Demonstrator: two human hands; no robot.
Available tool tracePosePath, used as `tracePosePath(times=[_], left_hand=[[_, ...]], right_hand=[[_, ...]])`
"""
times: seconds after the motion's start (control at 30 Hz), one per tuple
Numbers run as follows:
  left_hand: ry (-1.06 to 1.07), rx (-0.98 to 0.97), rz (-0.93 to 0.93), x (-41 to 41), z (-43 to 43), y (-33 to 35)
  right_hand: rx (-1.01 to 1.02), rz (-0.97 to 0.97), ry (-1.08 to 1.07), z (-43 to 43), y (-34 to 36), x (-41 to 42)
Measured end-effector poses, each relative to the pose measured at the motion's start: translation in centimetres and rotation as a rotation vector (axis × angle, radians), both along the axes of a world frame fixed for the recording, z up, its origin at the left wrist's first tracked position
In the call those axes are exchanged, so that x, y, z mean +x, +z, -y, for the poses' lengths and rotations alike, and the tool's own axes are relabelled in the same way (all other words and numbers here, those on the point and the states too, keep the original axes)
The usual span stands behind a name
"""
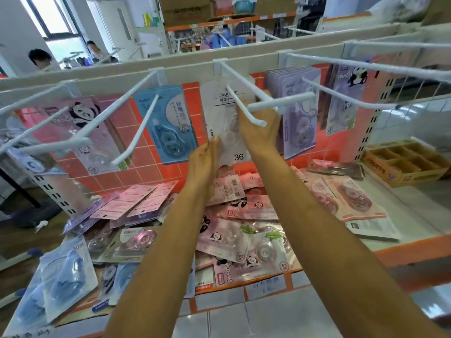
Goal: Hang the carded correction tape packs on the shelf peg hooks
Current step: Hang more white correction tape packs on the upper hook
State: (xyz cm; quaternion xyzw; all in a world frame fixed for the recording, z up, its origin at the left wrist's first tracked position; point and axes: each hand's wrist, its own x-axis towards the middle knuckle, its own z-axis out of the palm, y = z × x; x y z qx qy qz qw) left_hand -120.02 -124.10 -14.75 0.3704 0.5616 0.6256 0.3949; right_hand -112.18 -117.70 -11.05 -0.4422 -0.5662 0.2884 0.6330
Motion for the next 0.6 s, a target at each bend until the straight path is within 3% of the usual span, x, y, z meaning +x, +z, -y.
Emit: tracePosePath(times=[0.23,0.6], left_hand=[[0.041,-0.103,0.033,0.4,-0.8,-0.6],[-0.019,-0.174,0.086,0.8,1.8,-3.1]], right_hand=[[0.036,0.045,-0.046,0.6,-0.1,0.4],[-0.096,0.105,-0.066,4.9,-6.2,1.7]])
